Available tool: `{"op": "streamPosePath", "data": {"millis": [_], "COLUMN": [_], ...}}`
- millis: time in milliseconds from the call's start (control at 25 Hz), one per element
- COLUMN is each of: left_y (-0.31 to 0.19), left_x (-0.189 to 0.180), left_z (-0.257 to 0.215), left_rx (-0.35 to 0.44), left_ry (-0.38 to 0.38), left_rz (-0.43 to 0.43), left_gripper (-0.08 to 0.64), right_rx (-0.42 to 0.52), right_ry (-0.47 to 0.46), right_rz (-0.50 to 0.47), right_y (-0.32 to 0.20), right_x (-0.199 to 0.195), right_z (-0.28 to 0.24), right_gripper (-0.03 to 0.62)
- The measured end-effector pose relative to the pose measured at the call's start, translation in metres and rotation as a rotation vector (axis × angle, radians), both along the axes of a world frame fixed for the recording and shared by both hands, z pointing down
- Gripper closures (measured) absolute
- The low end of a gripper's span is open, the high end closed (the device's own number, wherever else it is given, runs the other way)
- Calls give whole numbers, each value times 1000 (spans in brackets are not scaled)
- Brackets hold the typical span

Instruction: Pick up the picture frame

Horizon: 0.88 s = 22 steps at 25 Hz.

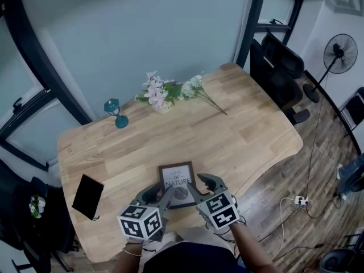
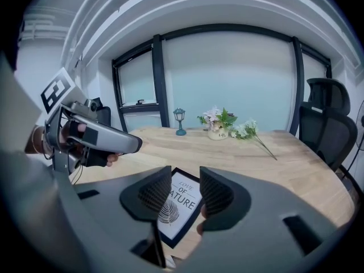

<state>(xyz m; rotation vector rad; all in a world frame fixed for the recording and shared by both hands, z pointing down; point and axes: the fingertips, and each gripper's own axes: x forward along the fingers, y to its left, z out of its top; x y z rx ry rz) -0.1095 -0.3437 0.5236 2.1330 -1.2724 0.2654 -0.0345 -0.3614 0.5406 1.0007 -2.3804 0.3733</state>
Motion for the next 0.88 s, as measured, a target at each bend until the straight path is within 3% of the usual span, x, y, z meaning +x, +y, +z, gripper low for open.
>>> {"op": "streamPosePath", "data": {"millis": [880], "left_y": [-30], "left_x": [-22], "left_z": [72], "left_rx": [-161], "left_ry": [-11], "left_rz": [-54], "left_gripper": [393], "right_rx": [-143], "right_ry": [75], "right_rz": [-4], "right_y": [-33], "right_x": [2], "right_z": [73], "right_gripper": [462]}}
